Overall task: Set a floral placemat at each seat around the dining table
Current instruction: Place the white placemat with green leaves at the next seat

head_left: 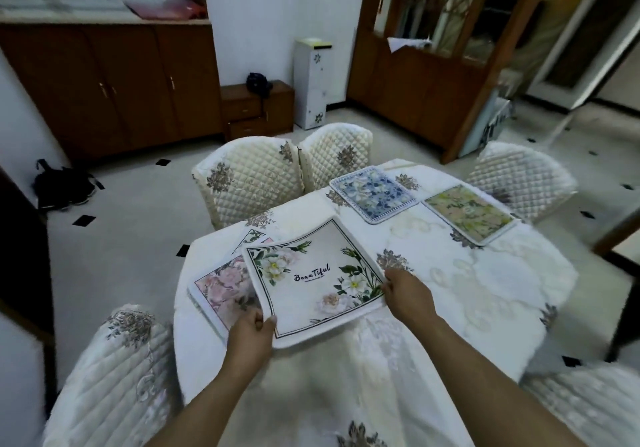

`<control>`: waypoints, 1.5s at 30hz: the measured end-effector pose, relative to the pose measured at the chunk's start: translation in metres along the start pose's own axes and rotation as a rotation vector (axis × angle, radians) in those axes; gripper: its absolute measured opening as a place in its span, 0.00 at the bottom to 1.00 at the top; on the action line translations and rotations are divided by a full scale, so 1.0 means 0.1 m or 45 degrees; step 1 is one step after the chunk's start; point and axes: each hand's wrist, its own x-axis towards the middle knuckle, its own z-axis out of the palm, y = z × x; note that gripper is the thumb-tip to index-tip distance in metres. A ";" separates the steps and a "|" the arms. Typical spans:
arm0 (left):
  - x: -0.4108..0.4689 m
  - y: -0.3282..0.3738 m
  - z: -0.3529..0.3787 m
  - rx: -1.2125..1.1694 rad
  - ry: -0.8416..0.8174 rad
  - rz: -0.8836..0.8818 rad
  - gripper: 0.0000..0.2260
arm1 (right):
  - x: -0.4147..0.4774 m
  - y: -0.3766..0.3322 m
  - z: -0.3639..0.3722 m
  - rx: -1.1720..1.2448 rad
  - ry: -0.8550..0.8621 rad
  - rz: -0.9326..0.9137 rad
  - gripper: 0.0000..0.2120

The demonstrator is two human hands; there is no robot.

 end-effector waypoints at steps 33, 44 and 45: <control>-1.55 1.27 3.22 0.164 0.186 -0.010 0.13 | 0.17 3.66 -0.65 -0.007 -0.182 -0.230 0.16; -1.73 1.28 4.35 0.289 0.317 -0.323 0.13 | 0.50 4.64 -0.02 0.160 -0.393 -0.469 0.12; -1.77 1.25 4.42 0.301 0.325 -0.355 0.13 | 0.50 4.68 0.01 0.179 -0.417 -0.476 0.11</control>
